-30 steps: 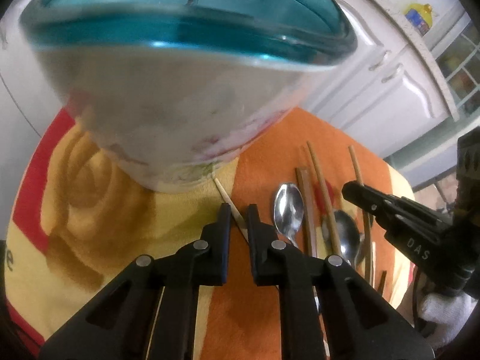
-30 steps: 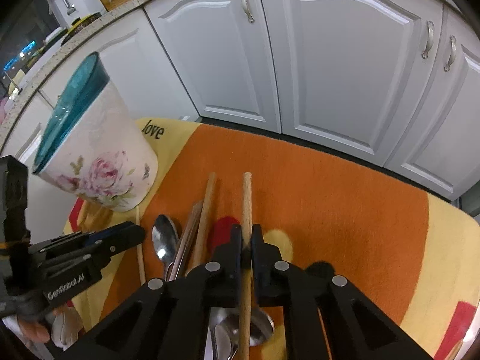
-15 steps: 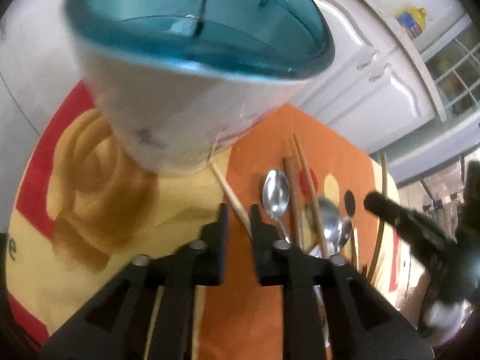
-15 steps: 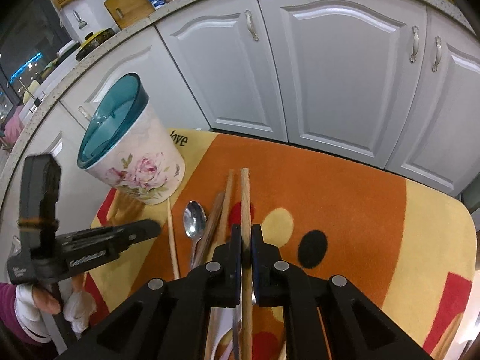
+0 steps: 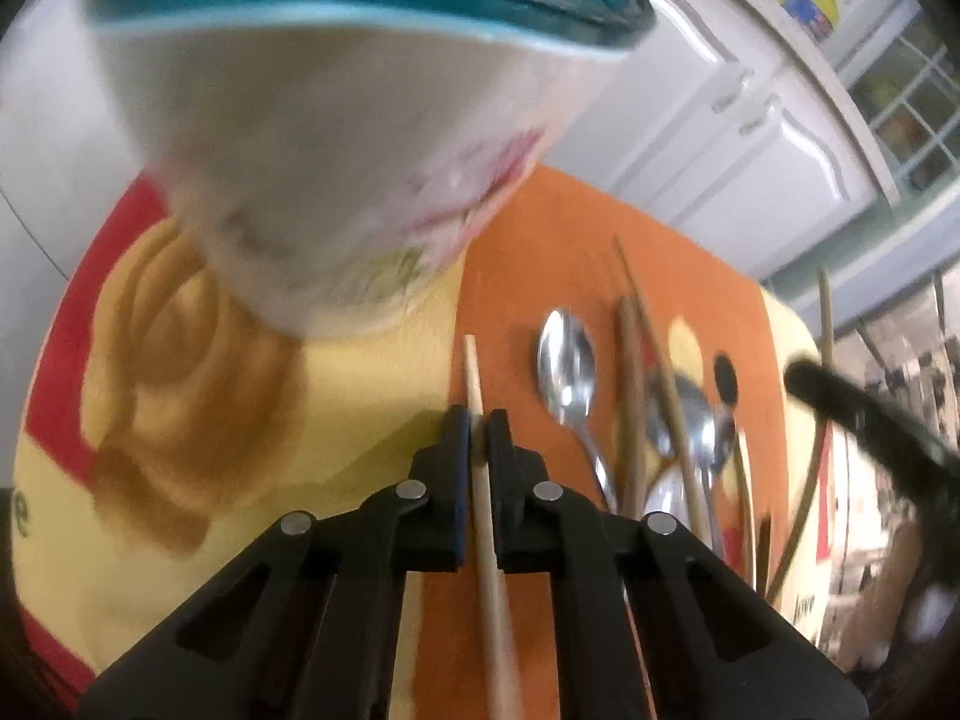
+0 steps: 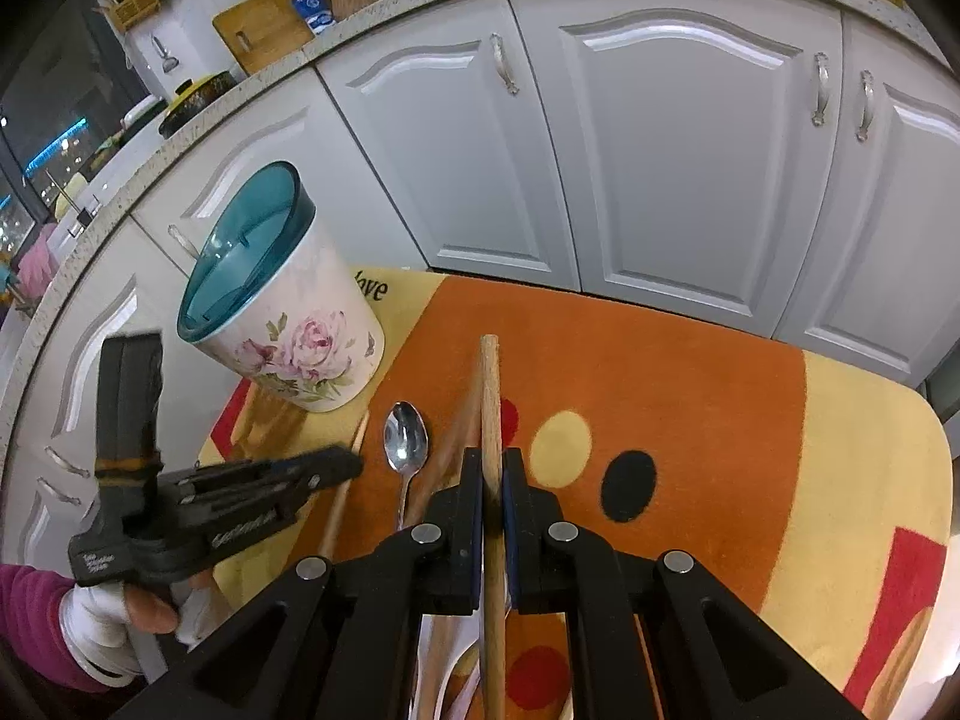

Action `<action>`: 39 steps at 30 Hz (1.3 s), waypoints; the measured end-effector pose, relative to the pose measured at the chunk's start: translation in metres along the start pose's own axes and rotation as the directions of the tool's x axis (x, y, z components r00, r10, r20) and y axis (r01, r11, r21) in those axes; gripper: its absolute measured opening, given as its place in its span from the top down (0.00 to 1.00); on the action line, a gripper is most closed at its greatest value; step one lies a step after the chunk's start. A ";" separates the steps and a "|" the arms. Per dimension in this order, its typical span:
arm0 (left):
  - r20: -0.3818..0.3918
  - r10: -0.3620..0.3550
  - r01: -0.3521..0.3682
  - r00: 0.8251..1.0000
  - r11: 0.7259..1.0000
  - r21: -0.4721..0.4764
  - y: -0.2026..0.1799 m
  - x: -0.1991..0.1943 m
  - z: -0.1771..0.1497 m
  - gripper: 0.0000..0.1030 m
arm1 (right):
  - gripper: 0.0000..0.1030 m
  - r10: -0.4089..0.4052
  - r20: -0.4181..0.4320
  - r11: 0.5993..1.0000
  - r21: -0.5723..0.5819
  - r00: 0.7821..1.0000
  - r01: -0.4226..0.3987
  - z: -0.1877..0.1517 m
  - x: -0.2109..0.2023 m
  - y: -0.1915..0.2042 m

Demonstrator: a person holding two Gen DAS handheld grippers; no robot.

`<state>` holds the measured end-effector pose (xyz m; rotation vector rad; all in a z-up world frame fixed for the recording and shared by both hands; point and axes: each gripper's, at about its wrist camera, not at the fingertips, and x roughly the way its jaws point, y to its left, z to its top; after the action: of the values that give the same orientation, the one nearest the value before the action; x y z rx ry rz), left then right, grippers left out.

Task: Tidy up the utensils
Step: 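Grasp a wooden chopstick with the right tool while the left tool grasps another chopstick, then lift the chopstick with the right tool into the holder while the left tool carries its chopstick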

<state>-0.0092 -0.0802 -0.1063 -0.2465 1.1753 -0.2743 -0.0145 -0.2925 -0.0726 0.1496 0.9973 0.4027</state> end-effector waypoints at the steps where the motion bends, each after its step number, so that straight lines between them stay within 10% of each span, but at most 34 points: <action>1: -0.012 -0.002 0.003 1.000 1.000 0.013 0.004 -0.004 -0.003 0.96 | 0.95 0.003 0.003 1.000 0.001 1.000 -0.003 0.000 -0.001 0.000; 18: -0.015 0.066 -0.062 0.998 0.982 0.179 -0.026 -0.002 -0.006 0.96 | 0.95 0.051 -0.018 0.999 -0.003 0.999 -0.051 -0.007 -0.010 0.015; 39: 0.170 -0.233 0.195 0.957 0.957 0.216 -0.028 -0.160 0.007 0.97 | 0.95 0.102 0.192 0.989 -0.122 0.976 -0.079 0.009 -0.105 0.068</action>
<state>-0.0628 -0.0522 0.0446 -0.2215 0.9209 -0.5444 -0.0750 -0.2710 0.0358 0.1298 0.7713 0.5168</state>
